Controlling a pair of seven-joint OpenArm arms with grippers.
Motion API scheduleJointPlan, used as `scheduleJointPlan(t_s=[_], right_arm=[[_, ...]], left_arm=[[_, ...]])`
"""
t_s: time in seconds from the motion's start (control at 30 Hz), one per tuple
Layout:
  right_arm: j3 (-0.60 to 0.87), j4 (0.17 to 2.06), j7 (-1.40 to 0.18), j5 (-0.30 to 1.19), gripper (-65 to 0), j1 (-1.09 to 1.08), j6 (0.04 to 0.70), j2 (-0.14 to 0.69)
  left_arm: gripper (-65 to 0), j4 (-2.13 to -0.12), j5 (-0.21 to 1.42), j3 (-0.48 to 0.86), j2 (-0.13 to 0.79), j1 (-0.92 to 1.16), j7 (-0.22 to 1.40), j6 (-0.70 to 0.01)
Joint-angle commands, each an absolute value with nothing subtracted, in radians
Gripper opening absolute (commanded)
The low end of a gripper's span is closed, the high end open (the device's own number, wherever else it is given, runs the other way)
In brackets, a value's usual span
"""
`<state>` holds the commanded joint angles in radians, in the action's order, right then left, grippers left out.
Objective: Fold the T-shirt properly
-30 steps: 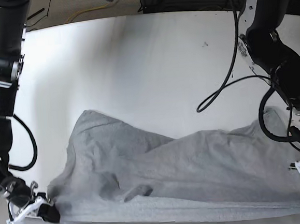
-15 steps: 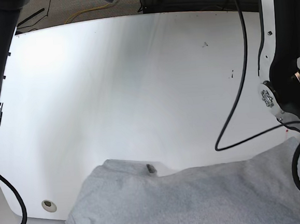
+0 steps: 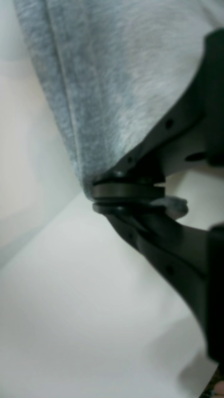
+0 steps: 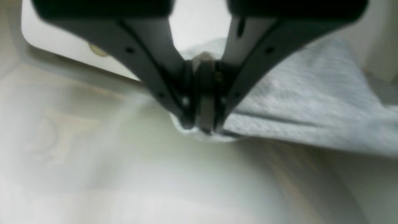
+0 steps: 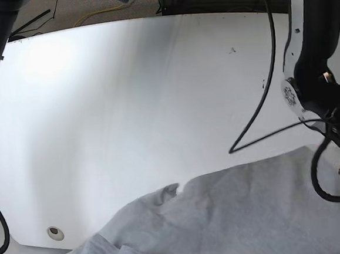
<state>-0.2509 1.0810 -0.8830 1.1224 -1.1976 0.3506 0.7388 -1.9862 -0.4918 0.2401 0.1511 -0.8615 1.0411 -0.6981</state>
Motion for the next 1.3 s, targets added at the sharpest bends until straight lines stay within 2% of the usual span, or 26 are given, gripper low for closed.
scheduleJointPlan(t_s=[0.47, 0.73, 1.0, 1.2, 1.3], right_arm=[[0.127, 1.328, -0.881, 1.136, -65.0, -0.550, 0.351, 0.742], [0.315, 1.468, -0.881, 1.139, -65.0, -0.197, 0.351, 0.736], [0.475, 1.613, -0.883, 1.138, -65.0, 0.139, 0.351, 0.627], [0.535, 1.647, -0.883, 1.136, -65.0, 0.320, 0.351, 0.532], [0.541, 1.647, -0.883, 1.136, -65.0, 0.395, 0.351, 0.499]], left_arm=[[-65.0, -2.018, -0.501, 0.191, 0.074, -0.426, 1.043, -0.698], [-65.0, -2.018, -0.627, 0.193, -0.022, -0.165, 1.041, -0.698], [-65.0, -2.018, -0.677, 0.211, -0.041, 0.087, 1.036, -0.698], [-65.0, -2.018, -0.674, 0.348, -0.039, 0.239, 1.033, -0.698], [-65.0, -2.015, -0.673, 0.438, -0.039, 0.320, 0.957, -0.698]])
